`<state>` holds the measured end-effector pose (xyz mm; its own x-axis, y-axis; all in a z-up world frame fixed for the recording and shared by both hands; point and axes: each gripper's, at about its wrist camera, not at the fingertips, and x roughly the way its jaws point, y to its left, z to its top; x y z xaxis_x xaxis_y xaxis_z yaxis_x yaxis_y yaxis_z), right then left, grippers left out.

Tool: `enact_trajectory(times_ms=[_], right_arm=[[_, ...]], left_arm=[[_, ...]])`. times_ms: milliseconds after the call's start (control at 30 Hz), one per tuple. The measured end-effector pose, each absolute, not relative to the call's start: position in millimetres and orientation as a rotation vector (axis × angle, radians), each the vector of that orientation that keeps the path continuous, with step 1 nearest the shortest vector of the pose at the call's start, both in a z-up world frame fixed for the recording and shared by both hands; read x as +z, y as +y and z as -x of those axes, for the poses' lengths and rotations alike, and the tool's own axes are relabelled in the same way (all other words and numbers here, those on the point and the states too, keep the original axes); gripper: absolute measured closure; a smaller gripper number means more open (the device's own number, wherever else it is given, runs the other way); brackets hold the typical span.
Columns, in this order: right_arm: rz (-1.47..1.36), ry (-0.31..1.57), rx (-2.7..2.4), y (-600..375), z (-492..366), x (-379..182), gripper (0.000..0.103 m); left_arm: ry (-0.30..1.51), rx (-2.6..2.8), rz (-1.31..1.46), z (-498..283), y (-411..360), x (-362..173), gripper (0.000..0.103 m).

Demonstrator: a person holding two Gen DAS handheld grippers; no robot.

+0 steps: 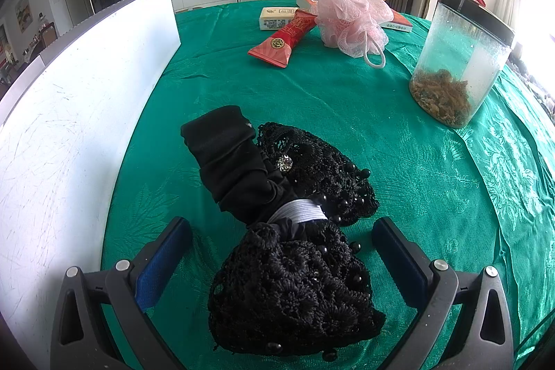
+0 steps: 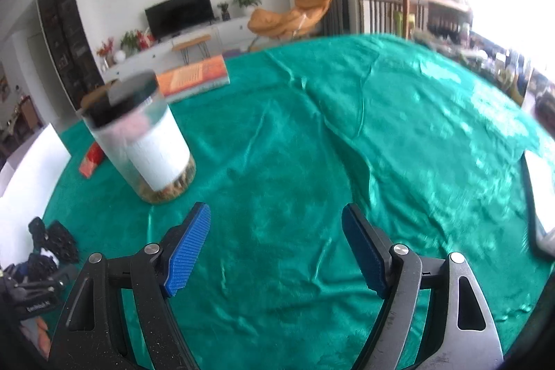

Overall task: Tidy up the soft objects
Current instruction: 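Grasp the black knit bag with the left tool while the right tool grasps the pink mesh loofah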

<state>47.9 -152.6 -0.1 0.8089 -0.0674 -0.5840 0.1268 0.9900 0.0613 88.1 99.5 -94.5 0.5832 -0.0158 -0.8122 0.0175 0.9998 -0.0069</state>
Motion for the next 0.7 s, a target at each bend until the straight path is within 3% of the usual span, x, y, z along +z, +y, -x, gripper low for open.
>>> enact_trajectory(times_ms=[100,233,400,700], right_arm=[[0.022,0.602,0.071,-104.7,-84.1,61.8,0.02],[0.211,0.842,0.299,-18.1,-171.5,92.9,0.021],[0.127,1.135,0.322,31.9,-281.2,57.2,0.021],[0.343,1.371,0.169,70.9,-334.0,-17.9,0.025]], left_arm=[[0.948,-0.019,-0.002,-88.1,99.7,-94.7,0.0],[0.948,-0.019,-0.002,-88.4,99.9,-94.6,0.0],[0.948,-0.019,-0.001,-88.5,99.7,-94.9,0.0],[0.948,-0.019,-0.001,-88.8,99.8,-95.1,0.0]])
